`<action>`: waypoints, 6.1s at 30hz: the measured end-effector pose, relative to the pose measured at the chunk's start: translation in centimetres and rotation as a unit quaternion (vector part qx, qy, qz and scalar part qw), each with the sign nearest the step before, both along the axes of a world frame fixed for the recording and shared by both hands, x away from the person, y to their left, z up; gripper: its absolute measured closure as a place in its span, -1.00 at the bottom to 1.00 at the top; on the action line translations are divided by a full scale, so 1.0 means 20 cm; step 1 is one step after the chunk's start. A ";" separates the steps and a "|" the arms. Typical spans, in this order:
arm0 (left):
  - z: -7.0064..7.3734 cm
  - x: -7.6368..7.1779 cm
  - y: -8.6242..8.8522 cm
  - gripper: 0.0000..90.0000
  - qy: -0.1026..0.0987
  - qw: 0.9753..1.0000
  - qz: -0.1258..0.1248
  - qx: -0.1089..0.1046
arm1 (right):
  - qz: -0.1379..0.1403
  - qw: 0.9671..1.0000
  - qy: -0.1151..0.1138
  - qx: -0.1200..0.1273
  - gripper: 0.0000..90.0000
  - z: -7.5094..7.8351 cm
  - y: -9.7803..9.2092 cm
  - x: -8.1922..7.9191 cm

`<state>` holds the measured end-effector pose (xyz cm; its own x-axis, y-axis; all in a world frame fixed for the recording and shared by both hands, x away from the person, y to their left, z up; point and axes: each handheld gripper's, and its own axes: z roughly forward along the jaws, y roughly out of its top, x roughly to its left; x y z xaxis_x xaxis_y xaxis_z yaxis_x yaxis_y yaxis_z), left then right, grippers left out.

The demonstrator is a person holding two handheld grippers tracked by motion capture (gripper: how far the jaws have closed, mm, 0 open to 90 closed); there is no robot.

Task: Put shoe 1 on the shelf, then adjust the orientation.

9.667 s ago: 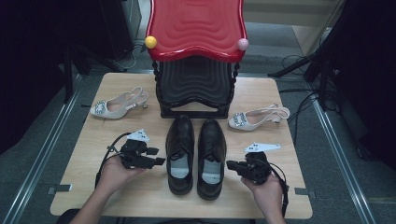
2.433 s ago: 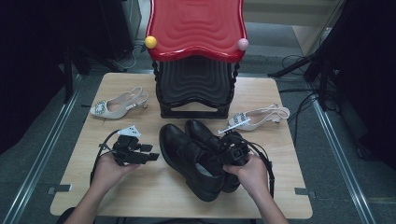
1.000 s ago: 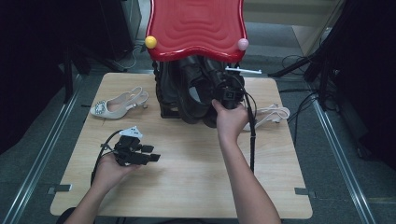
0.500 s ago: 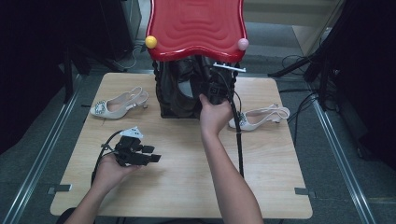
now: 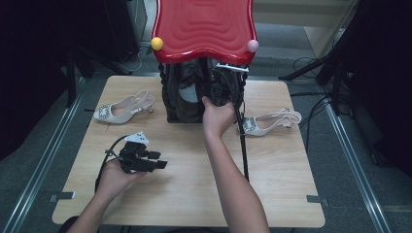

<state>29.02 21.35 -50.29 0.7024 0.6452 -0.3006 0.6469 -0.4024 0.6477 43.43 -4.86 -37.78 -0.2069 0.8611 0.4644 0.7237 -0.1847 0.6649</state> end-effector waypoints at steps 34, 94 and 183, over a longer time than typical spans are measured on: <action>0.00 0.00 0.00 0.04 -0.001 1.000 0.000 0.001 | 0.075 0.997 -0.031 0.009 0.31 -0.02 -0.03 -0.01; 0.82 0.46 -0.21 0.94 -0.105 0.990 -0.090 -0.027 | 0.241 0.967 -0.074 -0.020 0.14 -0.26 -0.45 -0.54; 1.34 1.02 -0.62 0.93 -0.145 0.987 -0.067 0.002 | 0.237 0.967 -0.090 -0.018 1.00 -0.30 -0.33 -0.26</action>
<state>49.50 9.02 -23.52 0.8380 0.5410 -0.0720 0.3747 -0.4743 0.7967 38.16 -11.39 -43.76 -0.6573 0.6642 0.3561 0.5935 0.1650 0.7877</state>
